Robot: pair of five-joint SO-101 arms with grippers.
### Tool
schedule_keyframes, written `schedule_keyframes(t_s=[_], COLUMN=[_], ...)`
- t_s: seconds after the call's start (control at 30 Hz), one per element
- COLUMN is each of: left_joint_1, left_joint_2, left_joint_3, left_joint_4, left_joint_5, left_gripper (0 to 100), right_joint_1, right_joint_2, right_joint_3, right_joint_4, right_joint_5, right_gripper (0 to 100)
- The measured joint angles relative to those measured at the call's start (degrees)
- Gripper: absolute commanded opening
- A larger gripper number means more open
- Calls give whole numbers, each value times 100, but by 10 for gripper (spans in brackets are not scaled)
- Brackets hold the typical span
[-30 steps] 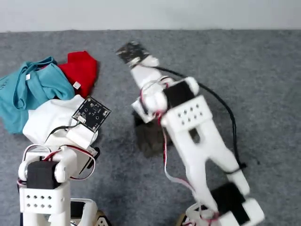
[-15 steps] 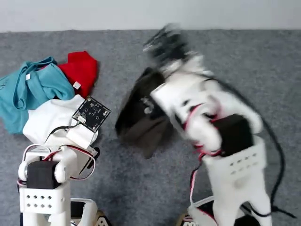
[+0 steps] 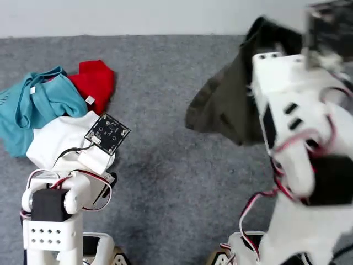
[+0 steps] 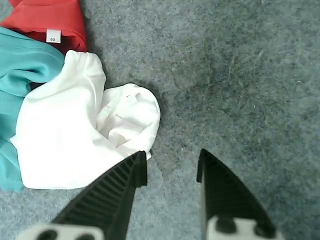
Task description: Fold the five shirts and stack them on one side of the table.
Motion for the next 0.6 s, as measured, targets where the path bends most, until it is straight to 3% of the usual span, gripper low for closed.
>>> schedule_keyframes(t_s=[0.23,0.33,0.6], left_joint_1=[0,0,0], left_joint_2=[0,0,0], left_joint_3=[0,0,0], left_joint_4=[0,0,0], left_joint_5=[0,0,0], left_gripper=[166,166,166], right_joint_1=[1020,1011,-721], right_joint_2=[-211,-53,1108], right_joint_3=[-870,-747,-35], right_joint_4=[308,308,378], right_joint_5=[0,0,-387], right_gripper=[9,9,9])
